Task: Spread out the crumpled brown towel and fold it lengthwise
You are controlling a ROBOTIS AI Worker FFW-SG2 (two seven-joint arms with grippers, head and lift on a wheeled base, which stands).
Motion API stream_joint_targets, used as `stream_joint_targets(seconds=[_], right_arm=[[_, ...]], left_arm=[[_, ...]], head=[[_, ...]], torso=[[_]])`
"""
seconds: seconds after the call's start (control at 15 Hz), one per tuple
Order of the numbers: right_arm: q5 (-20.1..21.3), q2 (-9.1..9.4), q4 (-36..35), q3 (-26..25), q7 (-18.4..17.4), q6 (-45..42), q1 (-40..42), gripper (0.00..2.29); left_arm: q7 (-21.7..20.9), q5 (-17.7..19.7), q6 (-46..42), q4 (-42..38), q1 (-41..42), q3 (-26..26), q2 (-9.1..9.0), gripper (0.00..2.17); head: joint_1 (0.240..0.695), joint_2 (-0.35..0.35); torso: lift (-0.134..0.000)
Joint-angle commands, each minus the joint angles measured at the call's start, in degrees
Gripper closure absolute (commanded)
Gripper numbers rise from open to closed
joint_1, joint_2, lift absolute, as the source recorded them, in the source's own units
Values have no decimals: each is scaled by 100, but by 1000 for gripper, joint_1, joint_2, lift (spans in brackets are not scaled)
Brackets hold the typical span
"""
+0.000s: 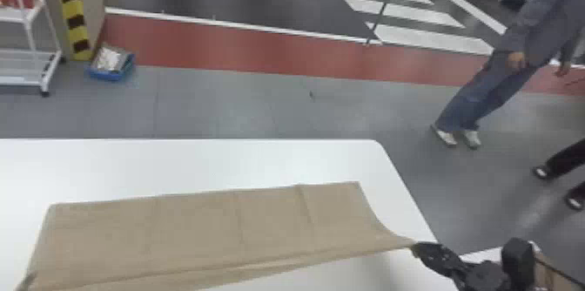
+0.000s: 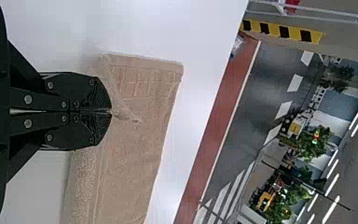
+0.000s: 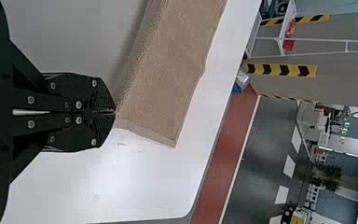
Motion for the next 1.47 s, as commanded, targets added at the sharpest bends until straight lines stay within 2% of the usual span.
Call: stream_joint_targets(seconds=[0.0, 0.13, 0.27, 0.53, 0.87, 1.27, 1.4], right_arm=[[-70, 3, -49, -46, 2, 45, 40, 1595], [26, -6, -49, -2, 2, 256, -180, 1595], [307, -6, 56, 121, 11, 467, -619, 1595], [729, -59, 548, 218, 2, 748, -1630, 1595], [1178, -173, 1252, 236, -33, 959, -2685, 1595], [1309, -401, 2087, 675, -420, 800, -3080, 1595], [1380, -428, 2210, 807, -560, 783, -3116, 1595]], left_arm=[[66, -39, 35, 0, -72, -8, 4, 1663], [163, -127, 193, 9, -318, -69, 4, 1639], [286, -276, 510, 106, -731, -122, -5, 1639], [339, -382, 826, 431, -1346, -122, -5, 1636], [383, -470, 896, 914, -2146, -157, 4, 1636], [462, -768, 1072, 1679, -2981, -500, 4, 1609], [497, -847, 1072, 1855, -3122, -562, -5, 1609]], head=[[695, -350], [695, -350], [695, -350], [695, -350], [695, -313], [695, -287], [695, -286]], torso=[[0], [0], [0], [0], [0], [0], [0]])
